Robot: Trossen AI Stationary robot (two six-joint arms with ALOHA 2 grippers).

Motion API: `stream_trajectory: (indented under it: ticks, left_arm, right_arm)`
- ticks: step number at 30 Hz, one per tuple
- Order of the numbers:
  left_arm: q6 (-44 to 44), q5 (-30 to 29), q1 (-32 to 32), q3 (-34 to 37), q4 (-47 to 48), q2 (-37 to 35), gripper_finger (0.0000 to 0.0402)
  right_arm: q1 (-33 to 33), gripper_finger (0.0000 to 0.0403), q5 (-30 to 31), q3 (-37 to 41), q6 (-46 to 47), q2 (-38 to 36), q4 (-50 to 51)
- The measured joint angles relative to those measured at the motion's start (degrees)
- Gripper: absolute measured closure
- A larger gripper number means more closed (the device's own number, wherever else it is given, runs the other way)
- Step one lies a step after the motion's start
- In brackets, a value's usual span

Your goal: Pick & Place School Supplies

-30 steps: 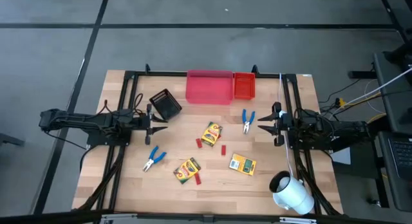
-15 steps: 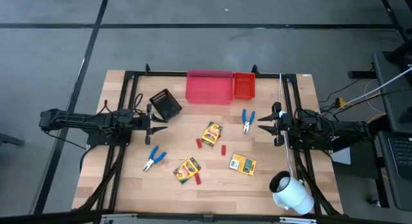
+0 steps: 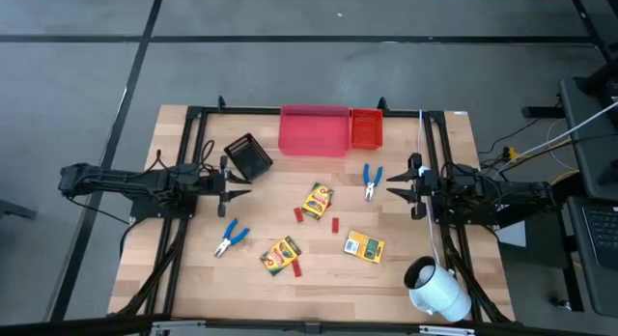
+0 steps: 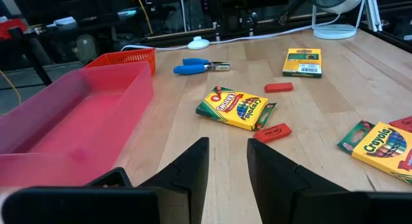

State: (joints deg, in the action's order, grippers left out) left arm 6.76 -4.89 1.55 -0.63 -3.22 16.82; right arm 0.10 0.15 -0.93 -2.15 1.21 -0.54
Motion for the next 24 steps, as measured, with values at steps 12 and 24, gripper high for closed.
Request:
stream_trajectory:
  ticks: [12, 24]
  left_arm:
    - [0.0, 0.0, 0.0, 0.0, 0.0, 0.0, 0.0297]
    - [0.0, 0.0, 0.0, 0.0, 0.0, 0.0, 0.0297]
  right_arm:
    - [0.1, 0.0272, 2.2, 0.0, 39.1, 0.0, -8.5]
    - [2.0, 0.0272, 11.1, 0.0, 64.8, 0.0, -11.5]
